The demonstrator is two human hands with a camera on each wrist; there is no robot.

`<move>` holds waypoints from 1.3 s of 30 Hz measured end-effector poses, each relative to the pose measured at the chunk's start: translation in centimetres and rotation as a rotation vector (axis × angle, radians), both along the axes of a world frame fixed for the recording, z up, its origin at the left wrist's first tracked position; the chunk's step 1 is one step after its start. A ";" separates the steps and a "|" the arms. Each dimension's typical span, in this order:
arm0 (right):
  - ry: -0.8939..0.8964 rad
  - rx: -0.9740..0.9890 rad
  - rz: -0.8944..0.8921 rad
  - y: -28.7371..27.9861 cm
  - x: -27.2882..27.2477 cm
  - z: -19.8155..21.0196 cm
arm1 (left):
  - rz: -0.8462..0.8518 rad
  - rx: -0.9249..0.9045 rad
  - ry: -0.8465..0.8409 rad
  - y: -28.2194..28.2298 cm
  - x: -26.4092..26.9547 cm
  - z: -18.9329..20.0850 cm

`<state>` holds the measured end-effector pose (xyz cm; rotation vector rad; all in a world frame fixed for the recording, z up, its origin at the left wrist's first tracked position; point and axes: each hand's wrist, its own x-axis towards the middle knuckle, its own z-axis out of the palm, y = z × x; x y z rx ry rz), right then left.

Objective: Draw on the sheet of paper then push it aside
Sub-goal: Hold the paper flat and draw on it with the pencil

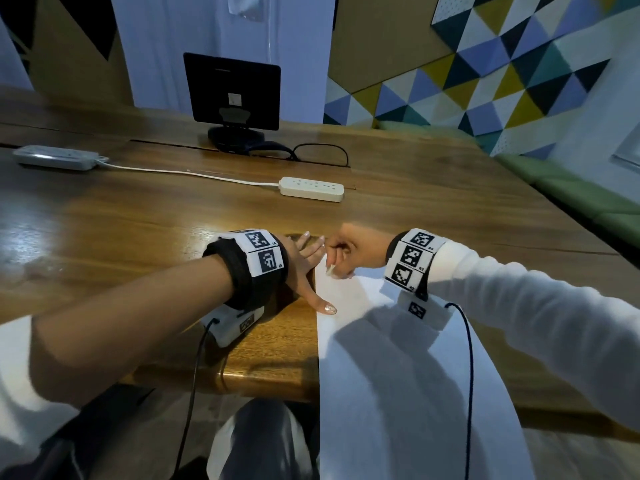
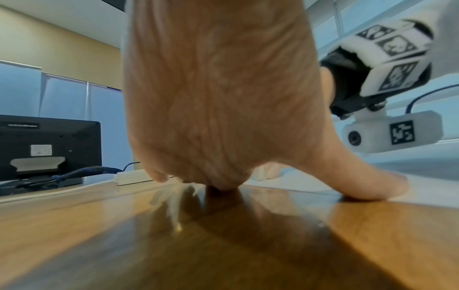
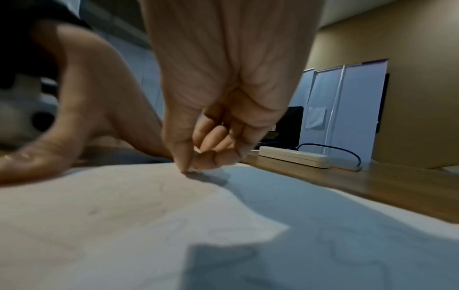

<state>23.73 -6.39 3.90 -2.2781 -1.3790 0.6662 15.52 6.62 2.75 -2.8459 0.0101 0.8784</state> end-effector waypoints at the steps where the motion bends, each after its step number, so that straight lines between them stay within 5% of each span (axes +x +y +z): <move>1: -0.039 0.019 -0.027 0.1 0.0 0.0 | 0.001 0.004 0.004 0.0 0.0 0.0; 14: 0.062 0.009 0.043 0.4 -0.6 -0.5 | 0.051 -0.034 0.061 -0.3 -0.4 0.8; 17: -0.066 0.025 -0.049 0.5 0.2 0.0 | 0.045 -0.044 0.040 -0.1 0.0 0.2; 21: 0.036 -0.076 0.096 0.2 -0.6 0.3 | 0.049 -0.056 0.041 0.0 0.1 0.1; 26: -0.145 -0.029 -0.023 0.4 0.5 0.5 | 0.034 -0.039 0.028 0.0 0.2 0.0; 30: 0.031 -0.127 0.091 -0.5 0.1 0.6 | 0.027 -0.040 0.014 0.1 0.0 0.0; 34: -0.090 -0.043 0.000 -0.3 0.8 0.3 | 0.031 -0.028 0.019 -0.2 -0.2 0.1; 39: 0.049 -0.103 0.070 -1.0 0.6 0.4 | 0.039 -0.029 0.018 -0.2 0.1 0.2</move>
